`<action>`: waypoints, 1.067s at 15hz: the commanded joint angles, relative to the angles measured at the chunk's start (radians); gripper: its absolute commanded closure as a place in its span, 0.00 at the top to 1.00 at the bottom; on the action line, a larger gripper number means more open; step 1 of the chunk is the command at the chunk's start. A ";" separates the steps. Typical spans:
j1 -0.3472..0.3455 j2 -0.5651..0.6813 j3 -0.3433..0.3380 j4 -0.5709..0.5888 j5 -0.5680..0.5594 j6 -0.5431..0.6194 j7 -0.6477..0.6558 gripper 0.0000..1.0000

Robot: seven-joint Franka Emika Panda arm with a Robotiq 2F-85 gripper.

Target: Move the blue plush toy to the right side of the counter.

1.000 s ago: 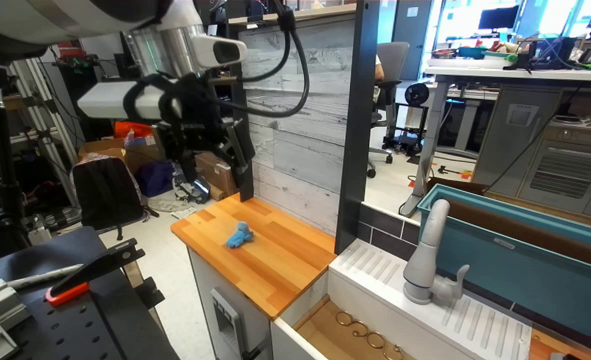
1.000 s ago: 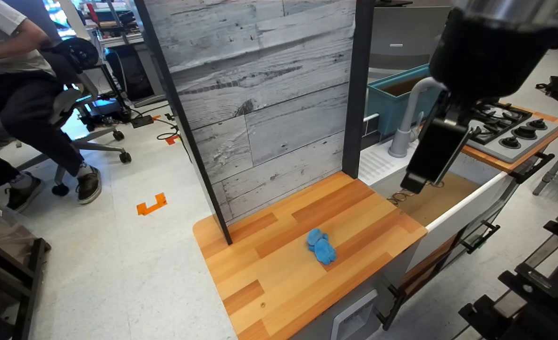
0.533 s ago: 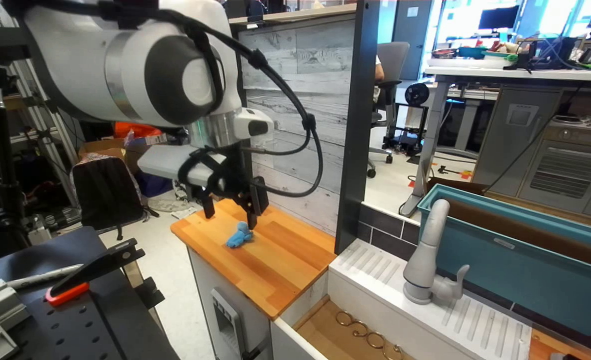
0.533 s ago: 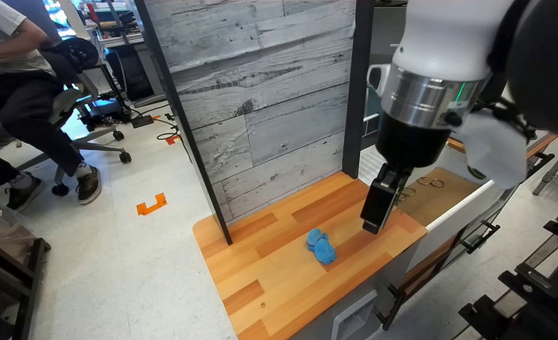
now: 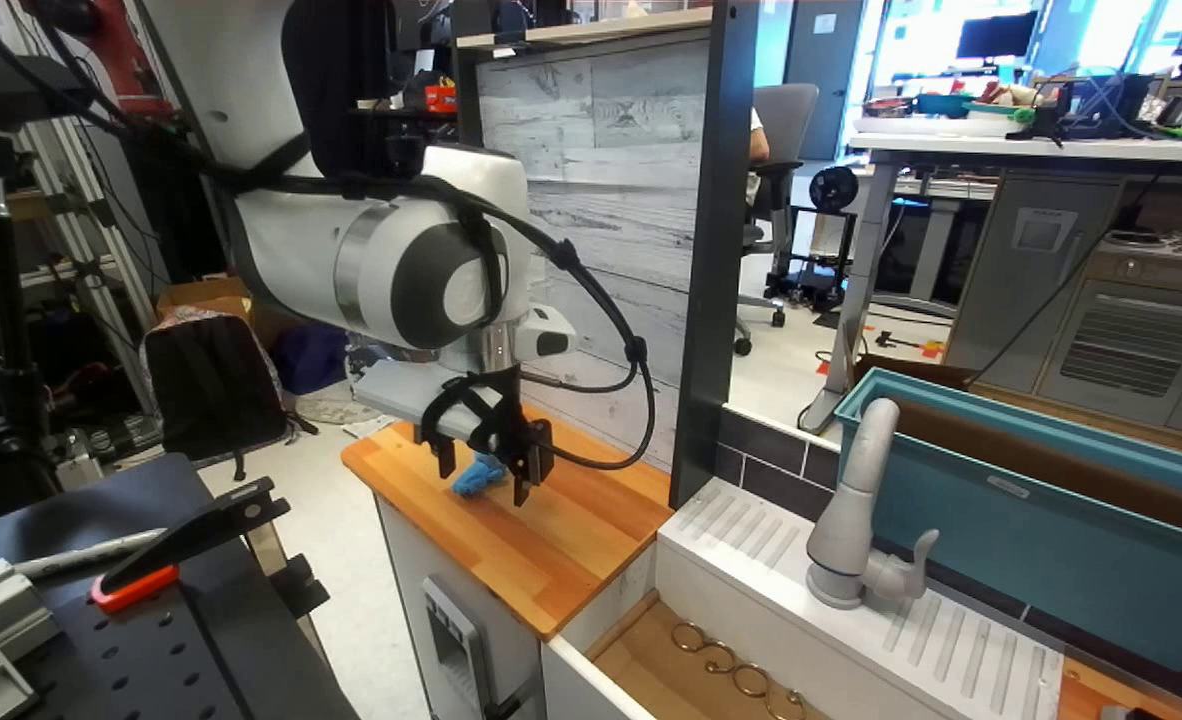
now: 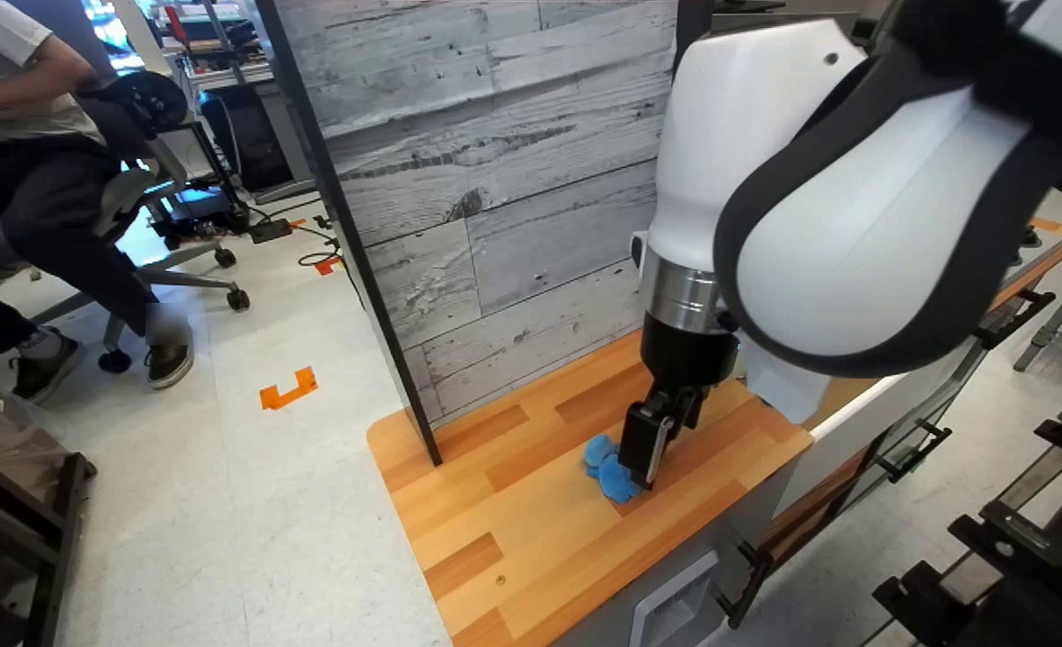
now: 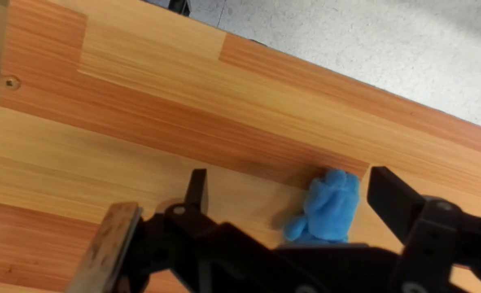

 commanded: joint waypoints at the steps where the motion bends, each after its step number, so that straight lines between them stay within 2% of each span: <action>1: 0.053 0.073 -0.009 0.128 0.041 -0.079 -0.006 1.00; 6: 0.122 0.139 -0.042 0.238 0.031 -0.120 0.017 1.00; 7: 0.134 0.151 -0.052 0.258 0.030 -0.130 0.024 0.75; 8: 0.145 0.163 -0.062 0.274 0.028 -0.132 0.032 0.72; 11: 0.179 0.166 -0.094 0.291 0.013 -0.123 0.049 0.50; 16: 0.217 0.131 -0.110 0.271 -0.001 -0.092 0.050 0.12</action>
